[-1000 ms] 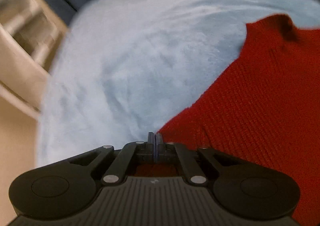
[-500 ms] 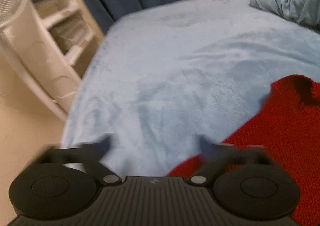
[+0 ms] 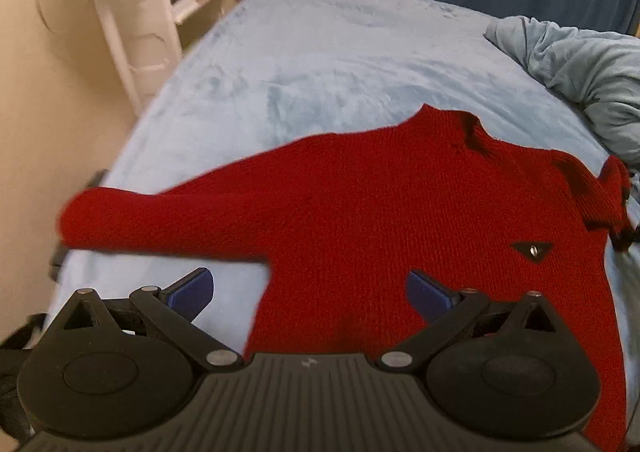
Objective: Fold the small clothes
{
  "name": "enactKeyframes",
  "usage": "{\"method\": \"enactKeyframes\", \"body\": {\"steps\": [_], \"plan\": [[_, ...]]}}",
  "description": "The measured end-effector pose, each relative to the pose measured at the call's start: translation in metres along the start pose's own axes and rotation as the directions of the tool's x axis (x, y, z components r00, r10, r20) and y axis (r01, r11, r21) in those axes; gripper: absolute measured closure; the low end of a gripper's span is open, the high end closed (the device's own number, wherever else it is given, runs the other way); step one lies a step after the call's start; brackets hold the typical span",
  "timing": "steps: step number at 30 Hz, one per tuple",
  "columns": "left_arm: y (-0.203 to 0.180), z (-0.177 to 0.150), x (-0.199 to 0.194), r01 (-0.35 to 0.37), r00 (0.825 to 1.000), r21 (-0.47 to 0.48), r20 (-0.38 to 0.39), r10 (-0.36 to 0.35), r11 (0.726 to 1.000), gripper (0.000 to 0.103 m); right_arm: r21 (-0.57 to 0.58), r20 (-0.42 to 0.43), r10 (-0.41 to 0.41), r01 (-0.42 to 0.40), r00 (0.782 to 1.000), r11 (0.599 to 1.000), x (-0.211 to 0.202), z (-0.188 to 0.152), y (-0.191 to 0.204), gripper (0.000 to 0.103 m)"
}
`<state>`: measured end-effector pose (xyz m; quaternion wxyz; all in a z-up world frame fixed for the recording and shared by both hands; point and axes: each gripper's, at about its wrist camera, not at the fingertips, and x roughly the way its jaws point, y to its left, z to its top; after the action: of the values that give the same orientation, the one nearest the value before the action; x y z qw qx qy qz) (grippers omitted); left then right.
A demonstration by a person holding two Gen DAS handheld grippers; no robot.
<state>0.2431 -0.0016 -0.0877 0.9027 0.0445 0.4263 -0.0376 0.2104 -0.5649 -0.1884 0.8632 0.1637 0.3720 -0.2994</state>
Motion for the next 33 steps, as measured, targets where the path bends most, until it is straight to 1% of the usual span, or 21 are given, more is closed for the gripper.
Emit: {"method": "enactKeyframes", "body": {"steps": [1, 3, 5, 7, 9, 10, 11, 12, 14, 15, 16, 17, 18, 19, 20, 21, 22, 23, 26, 30, 33], "plan": [[0.001, -0.002, -0.011, -0.008, 1.000, 0.013, 0.008, 0.008, 1.000, 0.000, 0.016, 0.030, 0.015, -0.016, 0.999, 1.000, -0.018, 0.007, 0.002, 0.095], [0.004, -0.004, -0.029, -0.022, 0.999, 0.029, 0.028, 0.021, 0.999, 0.000, 0.126, 0.094, 0.105, -0.117, 0.990, 0.985, -0.073, 0.028, -0.011, 0.095], [0.005, -0.004, -0.039, -0.016, 0.999, 0.020, 0.037, 0.015, 1.000, 0.000, 0.266, 0.174, 0.171, -0.213, 0.970, 0.940, -0.136, 0.047, -0.039, 0.095], [0.002, -0.003, -0.040, 0.000, 1.000, -0.008, 0.027, 0.000, 1.000, 0.000, 0.385, 0.268, 0.198, -0.294, 0.943, 0.875, -0.191, 0.061, -0.069, 0.095], [-0.004, -0.001, -0.040, 0.027, 1.000, -0.038, 0.016, -0.026, 0.999, 0.001, 0.479, 0.359, 0.177, -0.344, 0.916, 0.808, -0.236, 0.070, -0.093, 0.095], [-0.009, -0.001, -0.042, 0.044, 0.999, -0.046, 0.016, -0.044, 0.998, 0.001, 0.526, 0.378, 0.157, -0.351, 0.912, 0.774, -0.247, 0.070, -0.102, 0.095], [-0.014, -0.001, -0.044, 0.059, 0.998, -0.045, 0.019, -0.058, 0.997, 0.001, 0.579, 0.397, 0.145, -0.370, 0.906, 0.727, -0.256, 0.069, -0.112, 0.095], [-0.019, -0.001, -0.047, 0.064, 0.998, -0.034, 0.025, -0.063, 0.997, 0.001, 0.609, 0.411, 0.115, -0.366, 0.905, 0.704, -0.260, 0.068, -0.118, 0.095], [-0.028, -0.002, -0.054, 0.054, 0.998, -0.004, 0.043, -0.054, 0.999, 0.001, 0.642, 0.415, 0.002, -0.295, 0.910, 0.708, -0.253, 0.069, -0.127, 0.096], [-0.031, -0.002, -0.056, 0.049, 0.998, 0.004, 0.048, -0.049, 0.999, 0.001, 0.675, 0.393, -0.063, -0.242, 0.917, 0.697, -0.243, 0.070, -0.133, 0.096], [-0.032, -0.002, -0.058, 0.045, 0.998, 0.004, 0.051, -0.045, 0.999, 0.001, 0.730, 0.347, -0.145, -0.170, 0.927, 0.662, -0.229, 0.068, -0.143, 0.096], [-0.031, -0.002, -0.062, 0.043, 0.998, -0.005, 0.051, -0.042, 0.999, 0.001, 0.791, 0.289, -0.201, -0.116, 0.936, 0.600, -0.211, 0.063, -0.156, 0.095], [-0.030, -0.002, -0.063, 0.044, 0.998, -0.012, 0.048, -0.043, 0.999, 0.001, 0.845, 0.217, -0.221, -0.070, 0.951, 0.529, -0.191, 0.056, -0.170, 0.089], [-0.028, -0.002, -0.065, 0.042, 0.998, -0.018, 0.044, -0.041, 0.999, 0.001, 0.904, 0.122, -0.226, -0.015, 0.966, 0.428, -0.174, 0.042, -0.186, 0.086], [-0.027, -0.002, -0.067, 0.037, 0.998, -0.022, 0.043, -0.036, 0.999, 0.000, 0.940, 0.077, -0.236, 0.008, 0.969, 0.340, -0.167, 0.027, -0.196, 0.074], [-0.025, -0.002, -0.068, 0.032, 0.999, -0.022, 0.042, -0.031, 0.999, 0.000, 0.958, 0.090, -0.233, -0.020, 0.968, 0.285, -0.165, 0.010, -0.204, 0.055], [-0.024, -0.003, -0.069, 0.028, 0.999, -0.019, 0.039, -0.027, 0.999, 0.000, 0.955, 0.125, -0.224, -0.056, 0.967, 0.291, -0.165, -0.001, -0.208, 0.051], [-0.024, -0.003, -0.068, 0.025, 0.999, -0.016, 0.035, -0.025, 1.000, 0.000, 0.939, 0.154, -0.223, -0.072, 0.963, 0.337, -0.169, -0.009, -0.210, 0.050], [-0.028, -0.005, -0.061, 0.030, 0.999, -0.008, 0.014, -0.030, 1.000, 0.001, 0.862, 0.204, -0.230, -0.063, 0.951, 0.503, -0.186, -0.025, -0.210, 0.048], [-0.034, -0.006, -0.055, 0.052, 0.999, -0.041, -0.010, -0.052, 0.998, 0.001, 0.726, 0.223, -0.174, -0.044, 0.959, 0.686, -0.197, -0.039, -0.190, 0.048], [-0.039, -0.009, -0.060, 0.066, 0.998, -0.042, -0.005, -0.066, 0.997, 0.001, 0.651, 0.216, -0.143, -0.034, 0.966, 0.758, -0.209, -0.054, -0.164, 0.048]]}}
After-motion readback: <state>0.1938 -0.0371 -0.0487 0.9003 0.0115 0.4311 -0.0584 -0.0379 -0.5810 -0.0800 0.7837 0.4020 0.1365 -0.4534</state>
